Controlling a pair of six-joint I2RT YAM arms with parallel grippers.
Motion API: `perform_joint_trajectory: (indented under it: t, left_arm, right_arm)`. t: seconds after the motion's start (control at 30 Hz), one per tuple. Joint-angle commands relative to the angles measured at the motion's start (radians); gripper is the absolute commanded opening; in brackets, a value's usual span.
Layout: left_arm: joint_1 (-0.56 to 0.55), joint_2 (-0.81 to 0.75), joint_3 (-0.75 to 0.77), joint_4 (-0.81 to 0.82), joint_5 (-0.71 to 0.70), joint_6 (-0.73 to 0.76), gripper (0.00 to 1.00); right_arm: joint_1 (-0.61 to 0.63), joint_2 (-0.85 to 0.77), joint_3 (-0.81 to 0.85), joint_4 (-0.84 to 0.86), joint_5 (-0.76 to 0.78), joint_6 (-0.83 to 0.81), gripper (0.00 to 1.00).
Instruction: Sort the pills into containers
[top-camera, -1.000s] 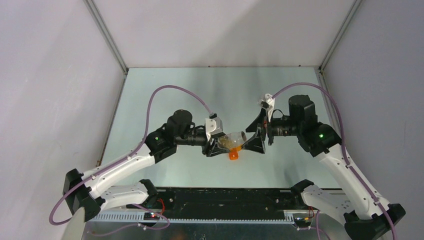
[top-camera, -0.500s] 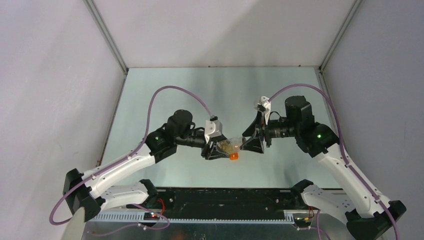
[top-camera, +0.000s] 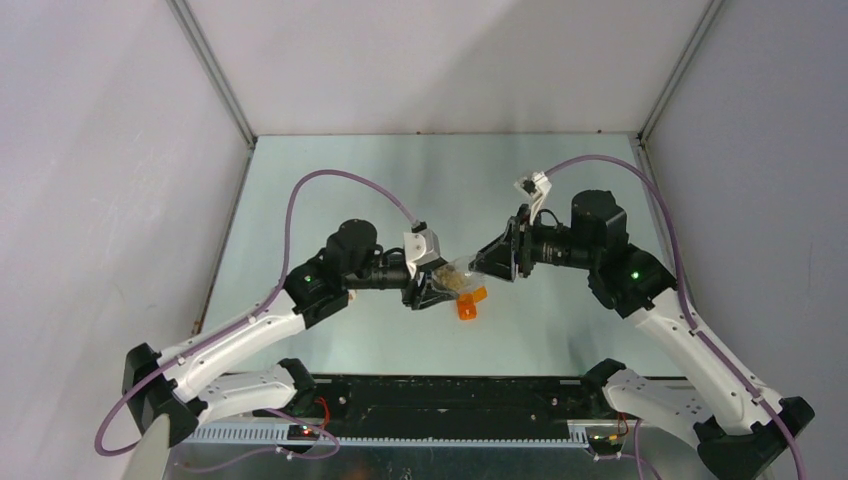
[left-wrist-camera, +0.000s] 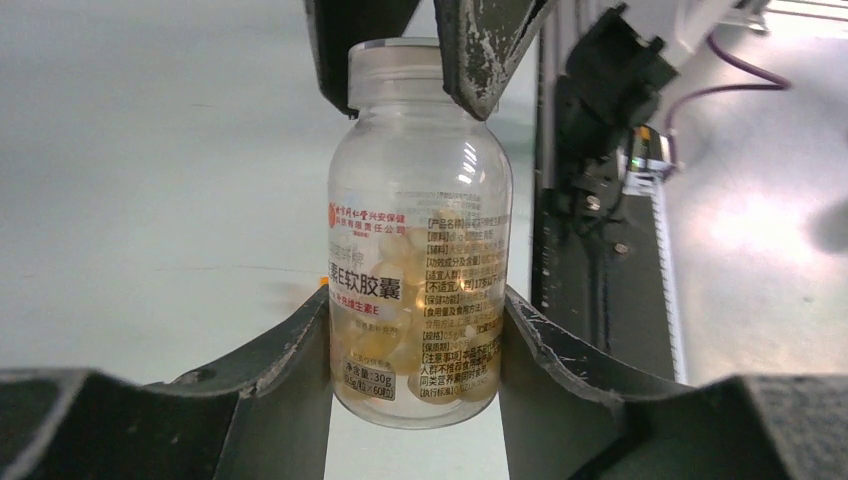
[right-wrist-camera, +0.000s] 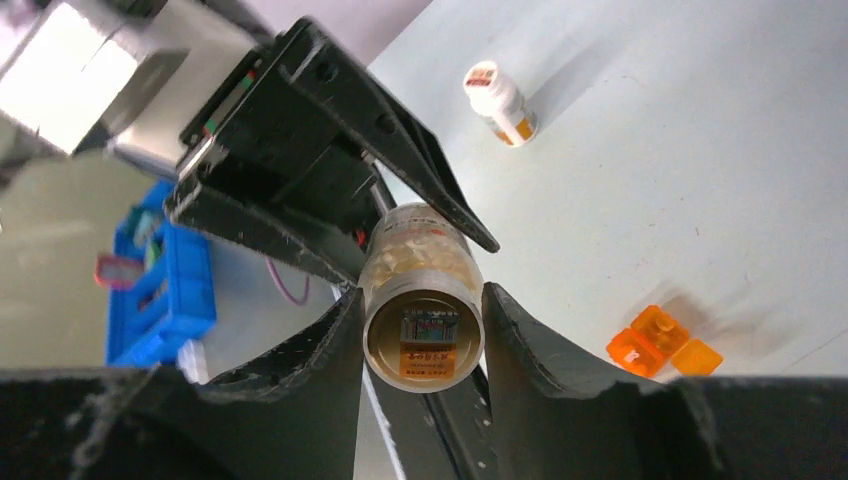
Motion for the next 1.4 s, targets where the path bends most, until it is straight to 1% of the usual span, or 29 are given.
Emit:
perform_joint_trajectory:
  t: [0.0, 0.03, 0.07, 0.1, 0.13, 0.17, 0.2, 0.23, 0.27, 0.3, 0.33, 0.43, 0.53, 0.57, 0.6, 0.63, 0.73, 0.77, 0.8, 0.83, 0.87, 0.97, 1.1, 1.2, 1.37]
  left_arm:
    - [-0.007, -0.030, -0.017, 0.090, -0.139, 0.021, 0.00]
    - [-0.007, -0.033, -0.020, 0.094, -0.161, 0.019, 0.00]
    - [-0.007, -0.035, -0.025, 0.096, -0.178, 0.016, 0.00]
    - [-0.007, -0.034, -0.026, 0.097, -0.185, 0.012, 0.00]
    - [-0.007, -0.035, -0.028, 0.121, -0.195, 0.010, 0.00]
    - [-0.007, -0.036, -0.027, 0.125, -0.201, 0.008, 0.00]
    - [-0.008, -0.035, -0.027, 0.129, -0.206, 0.006, 0.00]
    - [-0.008, -0.036, -0.027, 0.130, -0.209, 0.005, 0.00]
    - [-0.008, -0.036, -0.028, 0.130, -0.213, 0.003, 0.00]
    - [-0.007, -0.037, -0.028, 0.130, -0.215, 0.003, 0.00]
    - [-0.007, -0.038, -0.029, 0.129, -0.213, 0.003, 0.00]
    - [-0.008, -0.035, -0.029, 0.133, -0.193, -0.006, 0.00]
    - [-0.006, -0.032, -0.028, 0.138, -0.155, -0.013, 0.00]
    - [-0.007, -0.031, -0.025, 0.138, -0.131, -0.013, 0.00]
    - [-0.007, -0.030, -0.023, 0.136, -0.118, -0.012, 0.00]
    - [-0.007, -0.029, -0.017, 0.129, -0.085, -0.008, 0.00]
    - [-0.008, -0.027, -0.004, 0.112, -0.012, 0.005, 0.00]
    - [-0.008, -0.027, 0.002, 0.095, 0.022, 0.010, 0.00]
    - [-0.007, -0.026, 0.006, 0.083, 0.039, 0.014, 0.00]
    - [-0.008, -0.025, 0.014, 0.062, 0.070, 0.023, 0.00]
    - [-0.008, -0.024, 0.018, 0.053, 0.083, 0.027, 0.00]
    - [-0.007, -0.023, 0.032, 0.015, 0.130, 0.047, 0.00]
    - [-0.007, -0.018, 0.038, 0.007, 0.155, 0.054, 0.00]
    - [-0.007, -0.011, 0.045, 0.005, 0.167, 0.052, 0.00]
    - [-0.007, -0.010, 0.047, 0.008, 0.176, 0.049, 0.00]
  right_arm:
    - [0.028, -0.015, 0.002, 0.074, 0.388, 0.388, 0.00]
    - [0.040, -0.028, 0.002, 0.066, 0.489, 0.479, 0.00]
    - [0.051, -0.034, -0.004, 0.061, 0.569, 0.518, 0.01]
    - [0.055, -0.047, -0.009, 0.066, 0.595, 0.569, 0.10]
    - [0.060, -0.059, -0.020, 0.088, 0.626, 0.583, 0.17]
    - [0.061, -0.063, -0.022, 0.097, 0.634, 0.599, 0.34]
    - [0.062, -0.070, -0.025, 0.114, 0.632, 0.599, 0.46]
    - [0.063, -0.073, -0.025, 0.126, 0.620, 0.579, 0.66]
    - [0.059, -0.082, -0.025, 0.143, 0.595, 0.561, 0.76]
    - [0.057, -0.090, -0.027, 0.163, 0.578, 0.513, 0.79]
    - [0.055, -0.108, -0.029, 0.179, 0.523, 0.437, 0.81]
    - [0.051, -0.164, -0.052, 0.220, 0.437, 0.293, 0.82]
    - [0.044, -0.229, -0.065, 0.201, 0.312, 0.096, 0.85]
    - [0.038, -0.240, -0.066, 0.171, 0.246, 0.059, 0.86]
    - [0.035, -0.244, -0.066, 0.151, 0.211, -0.014, 0.86]
    - [0.031, -0.245, -0.066, 0.114, 0.159, -0.046, 0.86]
    - [0.024, -0.229, -0.059, 0.032, 0.082, -0.155, 0.85]
    - [0.022, -0.215, -0.049, -0.012, 0.064, -0.170, 0.83]
    - [0.022, -0.208, -0.044, -0.033, 0.056, -0.194, 0.78]
    - [0.021, -0.194, -0.034, -0.068, 0.043, -0.204, 0.76]
    - [0.021, -0.189, -0.030, -0.081, 0.037, -0.221, 0.71]
    - [0.022, -0.173, -0.020, -0.111, 0.034, -0.237, 0.67]
    - [0.022, -0.171, -0.016, -0.089, 0.043, -0.221, 0.66]
    - [0.021, -0.172, -0.015, -0.065, 0.022, -0.211, 0.67]
    - [0.025, -0.163, -0.016, -0.066, -0.001, -0.208, 0.73]
